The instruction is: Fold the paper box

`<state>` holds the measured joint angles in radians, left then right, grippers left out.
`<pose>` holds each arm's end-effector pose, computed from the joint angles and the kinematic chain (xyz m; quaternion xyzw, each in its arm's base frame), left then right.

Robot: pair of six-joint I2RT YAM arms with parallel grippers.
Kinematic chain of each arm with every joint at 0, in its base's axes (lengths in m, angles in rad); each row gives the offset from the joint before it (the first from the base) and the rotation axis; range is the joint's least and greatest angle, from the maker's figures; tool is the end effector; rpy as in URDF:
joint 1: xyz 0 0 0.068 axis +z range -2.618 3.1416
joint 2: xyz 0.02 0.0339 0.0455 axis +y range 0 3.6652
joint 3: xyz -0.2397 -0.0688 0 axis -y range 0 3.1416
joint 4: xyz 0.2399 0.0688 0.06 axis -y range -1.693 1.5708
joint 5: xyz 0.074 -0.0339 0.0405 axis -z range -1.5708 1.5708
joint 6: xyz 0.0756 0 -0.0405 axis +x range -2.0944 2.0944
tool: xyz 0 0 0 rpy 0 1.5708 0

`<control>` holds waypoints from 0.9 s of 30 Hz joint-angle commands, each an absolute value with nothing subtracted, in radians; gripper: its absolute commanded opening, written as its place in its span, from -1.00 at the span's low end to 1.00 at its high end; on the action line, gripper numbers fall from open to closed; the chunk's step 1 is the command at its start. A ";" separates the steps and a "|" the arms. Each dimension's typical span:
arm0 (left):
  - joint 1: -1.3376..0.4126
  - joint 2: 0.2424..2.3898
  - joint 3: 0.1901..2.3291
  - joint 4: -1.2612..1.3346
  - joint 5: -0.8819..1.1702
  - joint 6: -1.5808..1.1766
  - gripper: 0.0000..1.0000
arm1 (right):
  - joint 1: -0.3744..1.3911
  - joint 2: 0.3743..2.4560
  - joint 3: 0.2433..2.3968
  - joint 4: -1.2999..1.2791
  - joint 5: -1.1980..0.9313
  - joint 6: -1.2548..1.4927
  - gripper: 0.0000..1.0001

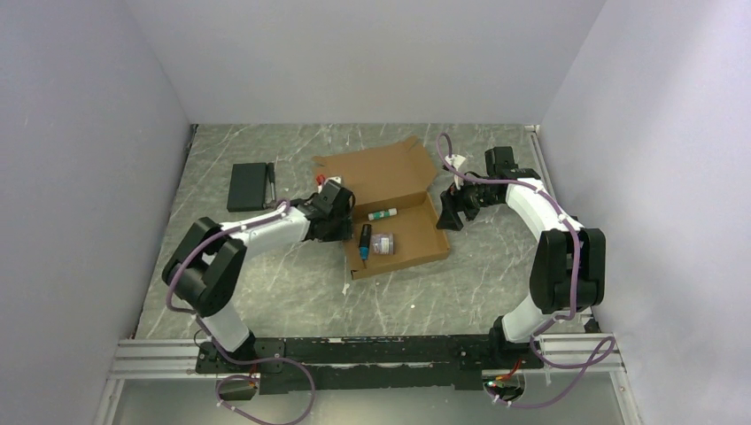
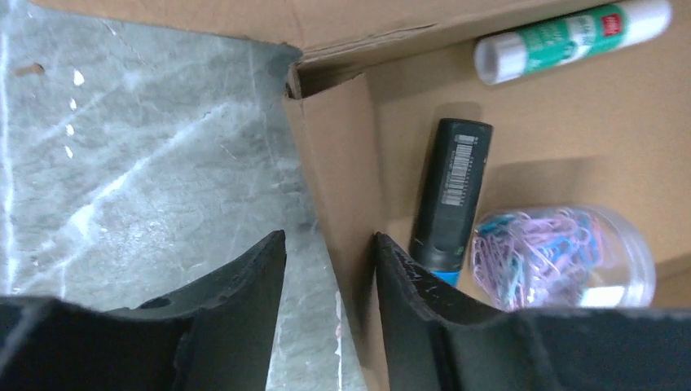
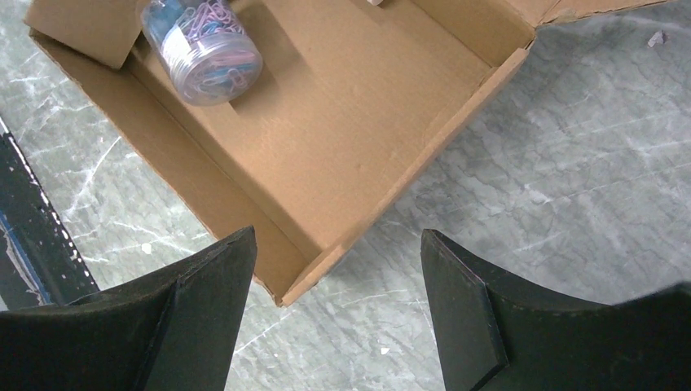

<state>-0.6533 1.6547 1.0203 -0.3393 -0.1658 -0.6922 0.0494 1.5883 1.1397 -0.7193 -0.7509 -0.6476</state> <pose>0.2874 -0.2043 0.1356 -0.0429 0.9518 -0.1208 0.2786 0.3141 0.0672 0.1843 -0.3802 0.8317 0.2885 0.2837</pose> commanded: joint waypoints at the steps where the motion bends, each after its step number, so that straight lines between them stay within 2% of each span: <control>1: -0.648 1.720 1.066 -0.367 -0.188 -0.732 -0.17 | 0.046 1.551 1.162 -0.729 -0.788 -0.673 0.55; 5: -0.652 1.775 1.120 -0.457 -0.254 -0.702 -0.91 | 0.046 1.554 1.162 -0.728 -0.790 -0.675 0.55; 6: -0.654 1.785 1.129 -0.477 -0.276 -0.696 -1.00 | 0.046 1.555 1.163 -0.729 -0.789 -0.675 0.55; 9: -0.663 1.811 1.151 -0.517 -0.340 -0.685 -1.00 | 0.047 1.556 1.163 -0.728 -0.788 -0.675 0.55; 14: -0.675 1.816 1.159 -0.503 -0.334 -0.658 -1.00 | 0.047 1.558 1.161 -0.728 -0.786 -0.673 0.55; 15: -0.675 1.812 1.161 -0.505 -0.331 -0.654 -0.95 | 0.046 1.559 1.162 -0.727 -0.786 -0.673 0.55; 21: -0.678 1.756 1.167 -0.521 -0.326 -0.630 -0.31 | 0.047 1.561 1.161 -0.727 -0.787 -0.673 0.55; 24: -0.678 1.726 1.166 -0.520 -0.305 -0.620 -0.14 | 0.046 1.561 1.162 -0.729 -0.787 -0.675 0.55; 27: -0.678 1.703 1.171 -0.529 -0.285 -0.611 -0.10 | 0.047 1.561 1.162 -0.729 -0.788 -0.675 0.55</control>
<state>-0.6758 1.7809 1.1454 -0.5095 -0.2882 -0.6357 0.0494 1.5883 1.1397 -0.7273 -0.7536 -0.6518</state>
